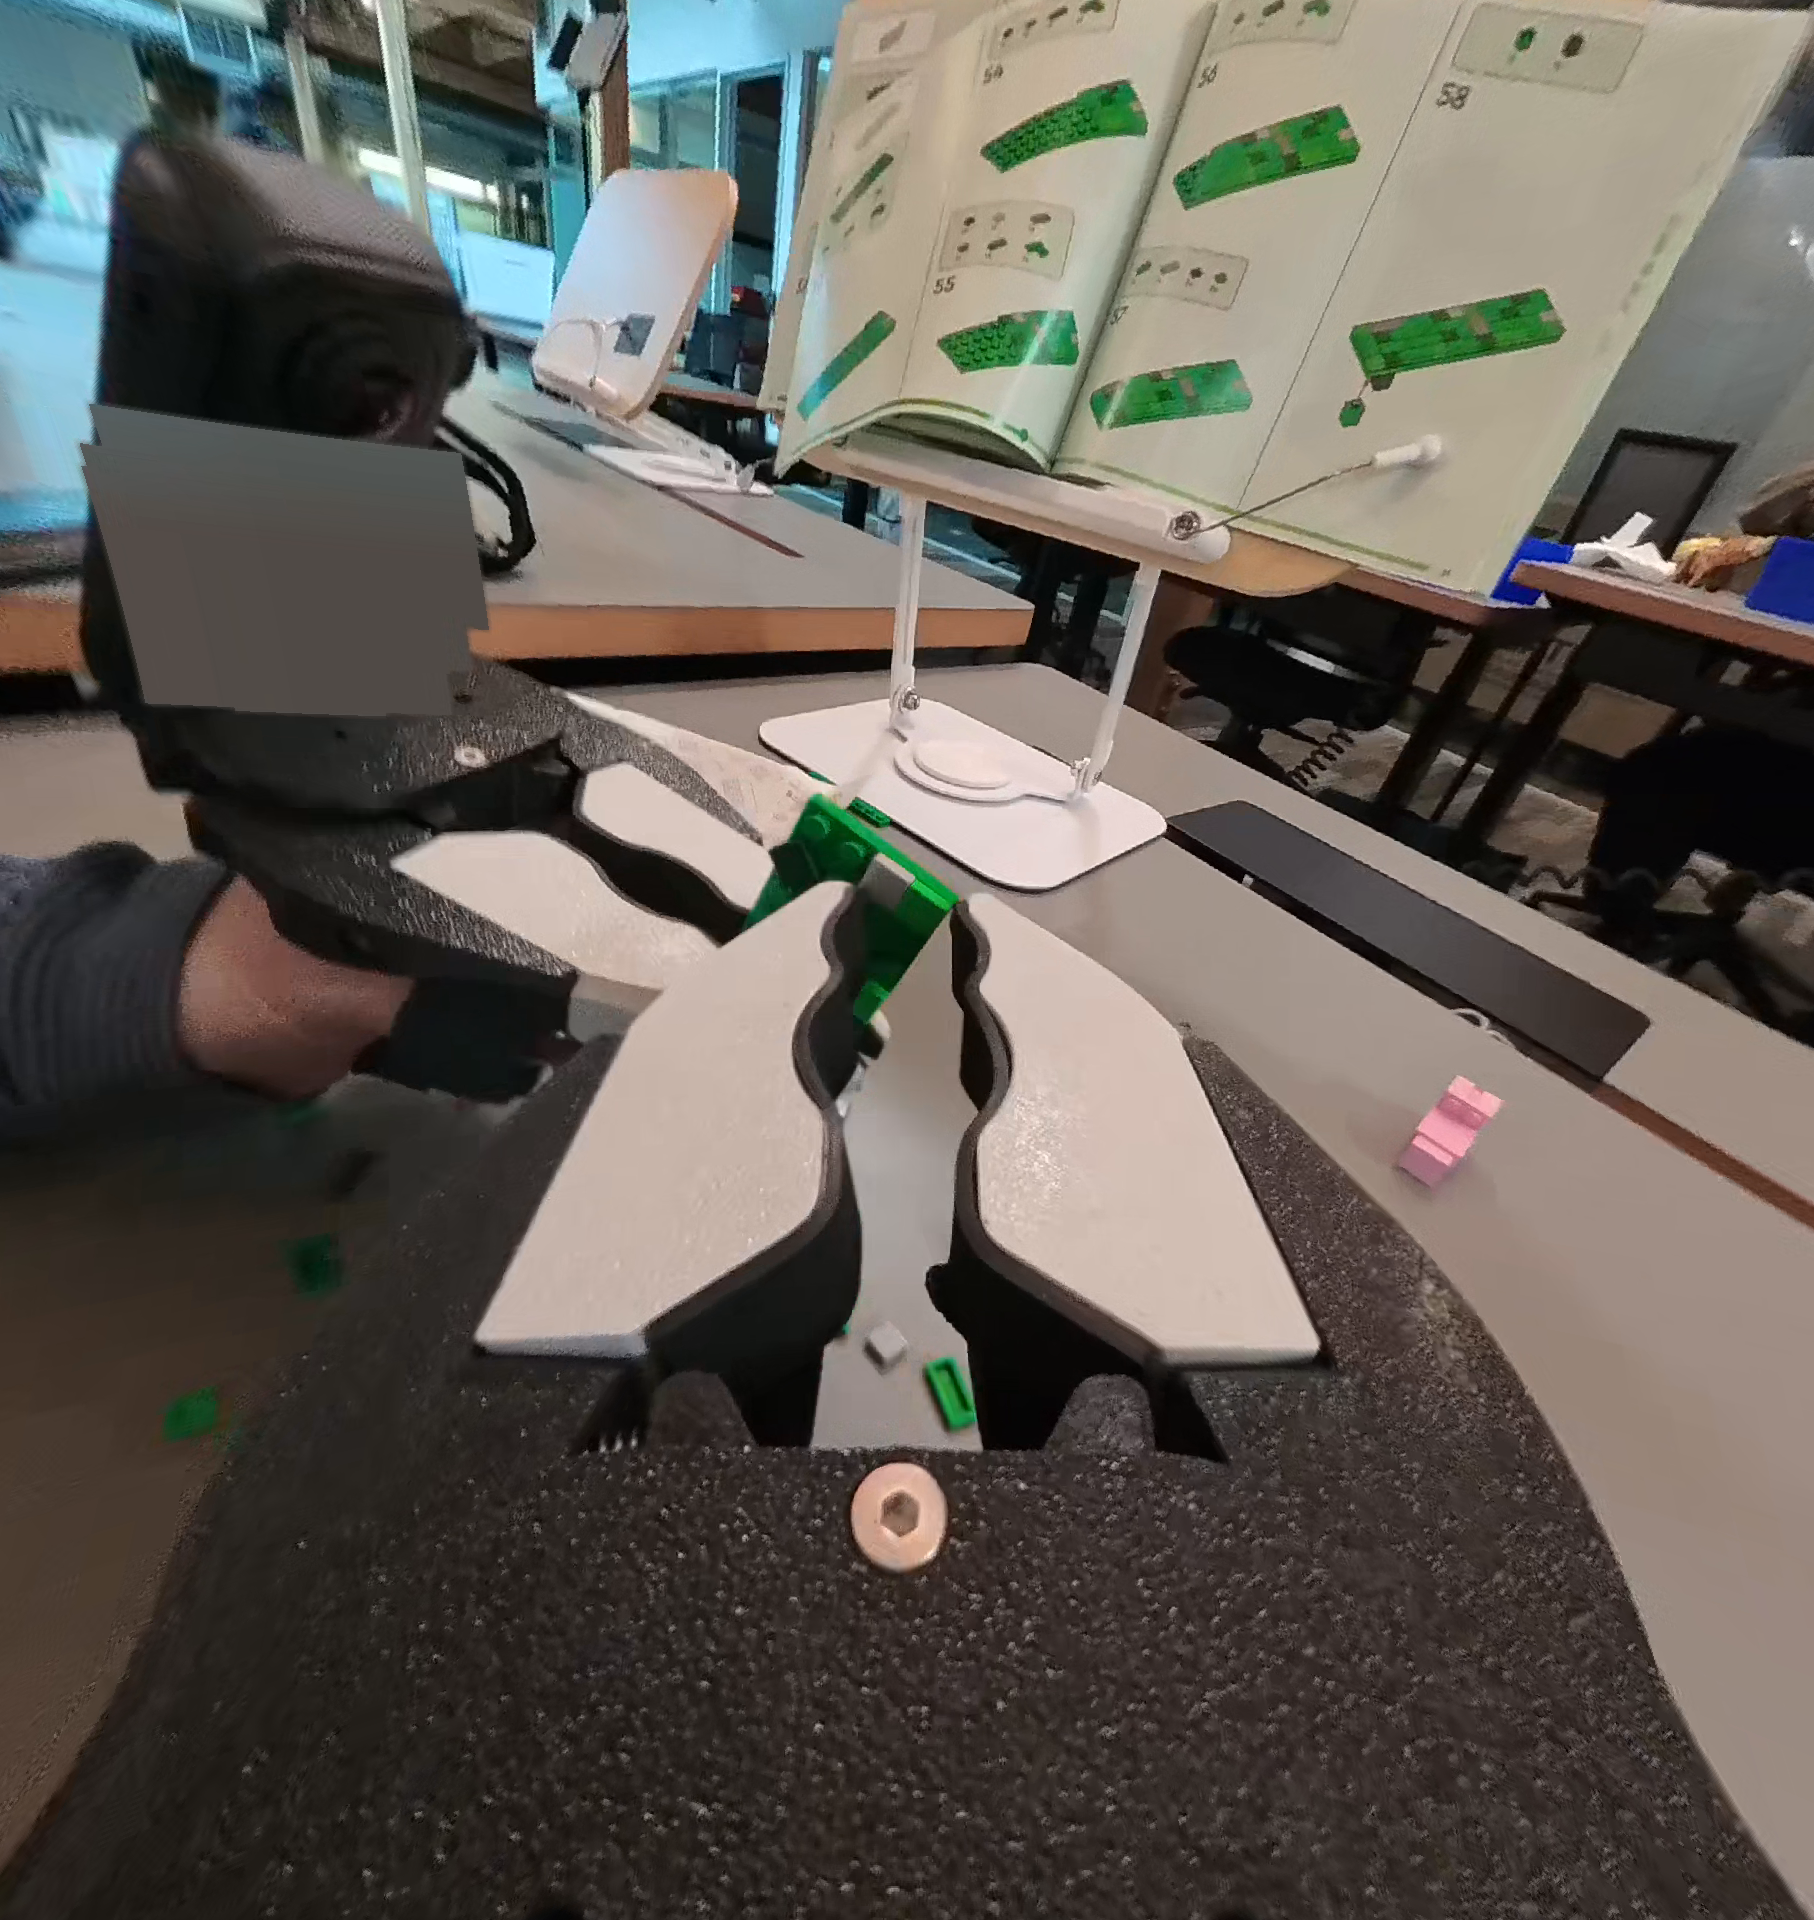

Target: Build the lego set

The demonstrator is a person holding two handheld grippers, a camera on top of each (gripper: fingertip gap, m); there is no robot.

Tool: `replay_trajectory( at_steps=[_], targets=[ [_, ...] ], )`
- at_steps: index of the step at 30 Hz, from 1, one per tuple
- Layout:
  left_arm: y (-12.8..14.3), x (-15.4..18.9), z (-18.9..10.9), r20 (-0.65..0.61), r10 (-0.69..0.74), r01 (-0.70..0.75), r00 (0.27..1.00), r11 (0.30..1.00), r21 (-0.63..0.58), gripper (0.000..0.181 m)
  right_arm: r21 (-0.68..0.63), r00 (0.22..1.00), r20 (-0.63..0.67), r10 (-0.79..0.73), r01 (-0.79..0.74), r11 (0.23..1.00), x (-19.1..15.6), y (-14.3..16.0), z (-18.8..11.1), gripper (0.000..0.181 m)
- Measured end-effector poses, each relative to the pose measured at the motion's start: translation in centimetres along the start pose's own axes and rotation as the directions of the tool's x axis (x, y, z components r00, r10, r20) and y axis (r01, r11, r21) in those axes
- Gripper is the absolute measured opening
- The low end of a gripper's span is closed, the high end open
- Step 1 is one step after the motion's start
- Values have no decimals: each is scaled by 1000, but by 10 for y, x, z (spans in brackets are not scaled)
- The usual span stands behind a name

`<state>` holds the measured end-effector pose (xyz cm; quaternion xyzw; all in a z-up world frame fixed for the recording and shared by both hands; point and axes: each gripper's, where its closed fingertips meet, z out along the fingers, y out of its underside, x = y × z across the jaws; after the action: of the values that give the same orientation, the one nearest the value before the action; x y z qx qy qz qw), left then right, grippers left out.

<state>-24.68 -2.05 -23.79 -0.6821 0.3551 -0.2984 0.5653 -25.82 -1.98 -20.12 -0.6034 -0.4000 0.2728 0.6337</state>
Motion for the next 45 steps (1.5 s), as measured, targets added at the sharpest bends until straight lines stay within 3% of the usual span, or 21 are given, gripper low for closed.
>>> replay_trajectory(
  at_steps=[4,7,10,12,18,22,29,30,31,39,43,45],
  targets=[
    [3,3,-1,-50,-81,80,995,996,-28,6,-65,983,-31,-180,178,982,1,6,-1,8],
    [3,2,-1,-54,-154,152,987,988,-42,5,-141,919,-69,-387,375,916,1,15,2,0],
    [9,-2,-1,-65,-230,225,971,972,-69,6,-162,902,-24,-431,422,892,-5,24,7,0],
    [12,-3,-2,-87,-301,293,950,952,-92,5,-172,884,-5,-467,459,871,-5,26,7,18],
    [10,9,-7,-186,-386,358,903,919,-168,5,-338,668,92,-739,719,607,2,45,0,60],
    [20,32,-4,-235,-367,299,900,912,-281,5,-392,572,127,-811,780,488,0,53,4,69],
    [24,37,-2,-243,-383,306,891,903,-301,6,-425,580,144,-802,768,479,1,59,4,55],
    [19,36,-1,-250,-396,331,883,906,-265,6,-403,568,170,-806,786,469,-4,61,3,22],
    [10,37,-1,-287,-414,361,864,906,-220,9,-369,563,158,-811,796,480,-10,58,5,18],
    [16,36,-3,-315,-405,337,859,908,-248,6,-366,609,182,-772,771,521,-14,65,8,18],
    [5,23,-3,-280,-247,231,927,969,-92,6,-403,635,139,-760,737,542,6,60,-1,25],
    [-7,18,-8,-276,-181,196,944,980,27,6,-411,711,80,-699,662,627,19,53,-6,24]
  ],
)
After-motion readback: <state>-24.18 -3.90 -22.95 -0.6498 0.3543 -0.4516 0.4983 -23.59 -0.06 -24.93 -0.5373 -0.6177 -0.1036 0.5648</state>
